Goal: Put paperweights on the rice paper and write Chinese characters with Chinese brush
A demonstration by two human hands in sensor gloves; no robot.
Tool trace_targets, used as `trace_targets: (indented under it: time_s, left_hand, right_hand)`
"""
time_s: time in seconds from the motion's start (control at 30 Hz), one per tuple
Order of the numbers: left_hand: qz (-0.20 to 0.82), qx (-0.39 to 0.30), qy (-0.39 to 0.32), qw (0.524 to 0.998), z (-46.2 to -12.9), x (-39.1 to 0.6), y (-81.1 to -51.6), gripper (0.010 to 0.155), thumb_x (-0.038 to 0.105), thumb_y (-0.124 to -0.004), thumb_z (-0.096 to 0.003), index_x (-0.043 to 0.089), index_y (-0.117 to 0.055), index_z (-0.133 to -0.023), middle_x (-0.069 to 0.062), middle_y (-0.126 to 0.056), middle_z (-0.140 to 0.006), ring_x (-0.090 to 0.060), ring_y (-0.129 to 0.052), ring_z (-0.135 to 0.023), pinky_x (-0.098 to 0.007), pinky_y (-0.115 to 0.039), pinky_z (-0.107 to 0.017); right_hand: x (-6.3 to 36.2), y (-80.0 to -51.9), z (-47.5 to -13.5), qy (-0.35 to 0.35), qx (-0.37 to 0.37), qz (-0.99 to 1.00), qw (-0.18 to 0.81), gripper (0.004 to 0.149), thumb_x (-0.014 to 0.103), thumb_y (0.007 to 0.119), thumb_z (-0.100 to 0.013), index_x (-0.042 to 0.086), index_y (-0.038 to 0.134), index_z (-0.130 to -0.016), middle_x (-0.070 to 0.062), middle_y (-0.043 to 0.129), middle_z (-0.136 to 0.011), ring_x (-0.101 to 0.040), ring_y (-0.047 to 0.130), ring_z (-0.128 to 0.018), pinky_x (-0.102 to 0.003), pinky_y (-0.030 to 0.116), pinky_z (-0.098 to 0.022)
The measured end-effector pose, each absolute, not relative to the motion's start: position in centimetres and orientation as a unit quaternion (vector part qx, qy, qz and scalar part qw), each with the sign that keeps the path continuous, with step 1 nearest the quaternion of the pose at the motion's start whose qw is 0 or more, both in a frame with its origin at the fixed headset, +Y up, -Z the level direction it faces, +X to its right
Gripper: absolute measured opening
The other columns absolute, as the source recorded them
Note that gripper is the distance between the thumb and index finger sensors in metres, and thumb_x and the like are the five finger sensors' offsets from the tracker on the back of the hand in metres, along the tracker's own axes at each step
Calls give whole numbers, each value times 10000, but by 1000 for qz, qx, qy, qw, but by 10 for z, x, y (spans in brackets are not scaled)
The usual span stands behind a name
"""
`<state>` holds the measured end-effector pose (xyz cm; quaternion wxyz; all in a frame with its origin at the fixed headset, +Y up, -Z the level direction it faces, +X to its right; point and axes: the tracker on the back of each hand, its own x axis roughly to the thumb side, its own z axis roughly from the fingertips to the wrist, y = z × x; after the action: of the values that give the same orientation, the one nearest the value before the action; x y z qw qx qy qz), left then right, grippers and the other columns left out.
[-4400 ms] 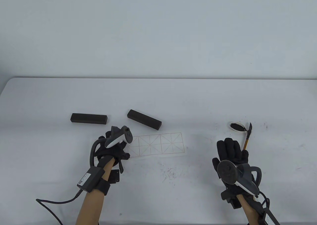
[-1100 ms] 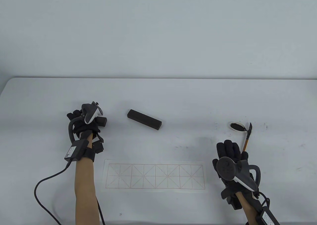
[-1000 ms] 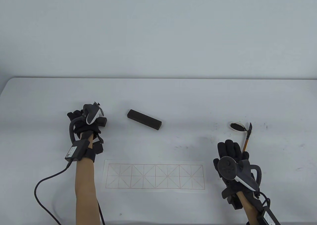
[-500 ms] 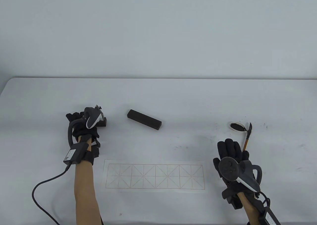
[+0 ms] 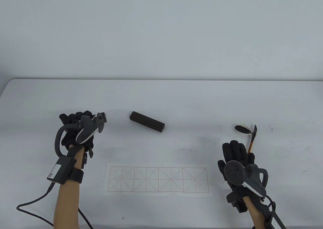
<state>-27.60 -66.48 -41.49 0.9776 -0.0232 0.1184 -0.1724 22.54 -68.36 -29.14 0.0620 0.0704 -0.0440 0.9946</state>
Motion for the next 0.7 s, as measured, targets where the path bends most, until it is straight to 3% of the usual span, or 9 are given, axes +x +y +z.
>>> trace_targets:
  time_s: [0.13,0.27,0.53,0.7]
  left_hand:
    - [-167,-13,96,981,-387,-263,-650,712,367,-582,-532,262,-352,-1197,-67,-559,-1200,-365,-705,-1095,-640,-351,-854]
    - [-172,-9,87,981,-363,-249,-646,725,414,-571,-536,197,-385,-1203,-90,-624,-1148,-380,-777,-982,-598,-506,-833]
    - [-101,-57,98,988,-329,-234,-662,731,492,-615,-553,121,-510,-1173,-113,-745,-1055,-317,-884,-831,-536,-643,-769]
    - [-108,-72,118,985,-321,-235,-680,741,542,-640,-544,109,-576,-1142,-107,-801,-1002,-266,-938,-744,-491,-707,-728]
  right_hand:
    - [224,-683,-290,-46,75,994,64,670,358,613,-595,45,344,-1123,-269,248,-1149,-506,314,-1040,-750,348,-653]
    - [223,-682,-288,-46,79,994,66,668,358,613,-595,48,346,-1122,-267,249,-1150,-506,317,-1040,-750,349,-654]
    - [221,-683,-287,-46,87,993,69,669,359,613,-595,45,348,-1123,-269,250,-1150,-507,316,-1041,-750,348,-654]
    - [220,-684,-287,-43,93,992,69,669,360,612,-595,45,347,-1123,-273,250,-1149,-508,318,-1040,-750,348,-654]
